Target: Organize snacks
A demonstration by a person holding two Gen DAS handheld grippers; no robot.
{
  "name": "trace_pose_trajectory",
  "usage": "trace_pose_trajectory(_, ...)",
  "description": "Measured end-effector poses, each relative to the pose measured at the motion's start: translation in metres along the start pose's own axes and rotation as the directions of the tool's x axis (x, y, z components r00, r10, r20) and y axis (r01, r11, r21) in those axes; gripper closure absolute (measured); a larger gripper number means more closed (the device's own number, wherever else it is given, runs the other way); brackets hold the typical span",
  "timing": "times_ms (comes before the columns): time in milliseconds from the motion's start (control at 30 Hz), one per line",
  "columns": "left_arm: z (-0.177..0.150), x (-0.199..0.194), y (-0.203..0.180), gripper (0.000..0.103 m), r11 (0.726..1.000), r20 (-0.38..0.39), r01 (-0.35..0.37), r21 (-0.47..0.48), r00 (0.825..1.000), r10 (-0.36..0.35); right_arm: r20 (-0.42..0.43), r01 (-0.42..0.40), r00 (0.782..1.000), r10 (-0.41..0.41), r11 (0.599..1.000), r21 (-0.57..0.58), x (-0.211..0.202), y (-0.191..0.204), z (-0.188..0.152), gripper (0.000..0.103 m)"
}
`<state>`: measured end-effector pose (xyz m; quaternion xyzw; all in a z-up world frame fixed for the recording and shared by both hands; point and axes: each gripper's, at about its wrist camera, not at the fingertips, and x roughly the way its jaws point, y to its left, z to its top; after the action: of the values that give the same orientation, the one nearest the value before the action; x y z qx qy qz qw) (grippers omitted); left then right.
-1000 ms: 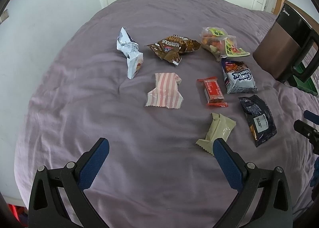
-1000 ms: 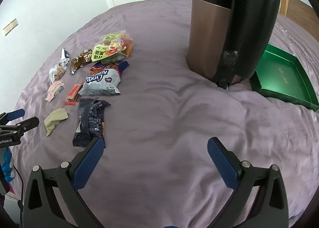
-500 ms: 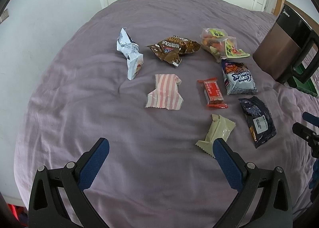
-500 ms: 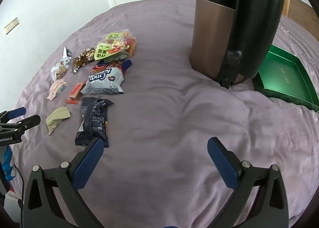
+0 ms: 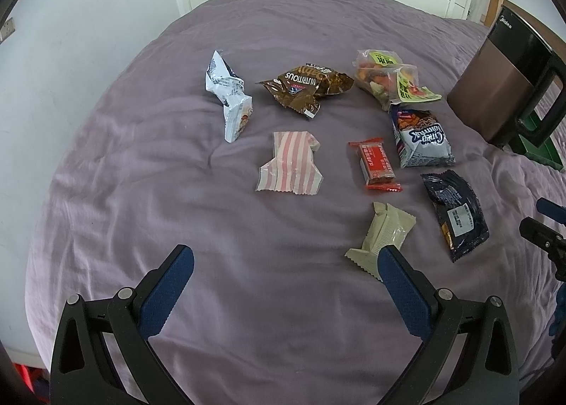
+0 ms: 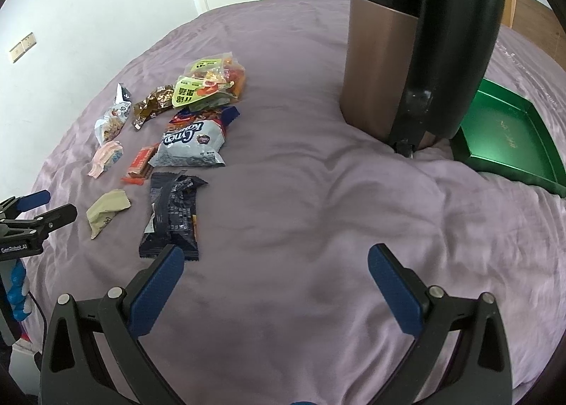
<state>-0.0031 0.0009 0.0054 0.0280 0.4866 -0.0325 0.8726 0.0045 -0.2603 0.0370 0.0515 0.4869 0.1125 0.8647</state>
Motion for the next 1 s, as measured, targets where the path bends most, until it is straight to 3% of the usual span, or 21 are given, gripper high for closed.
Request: trace_pose_trajectory(1000,-0.0019,-0.0022,-0.0037,0.001,1.0,-0.002,0.006,0.011,1.0,-0.006,-0.004,-0.017,1.0,0.017,1.0,-0.002,-0.0009,0.002,-0.0006,0.0)
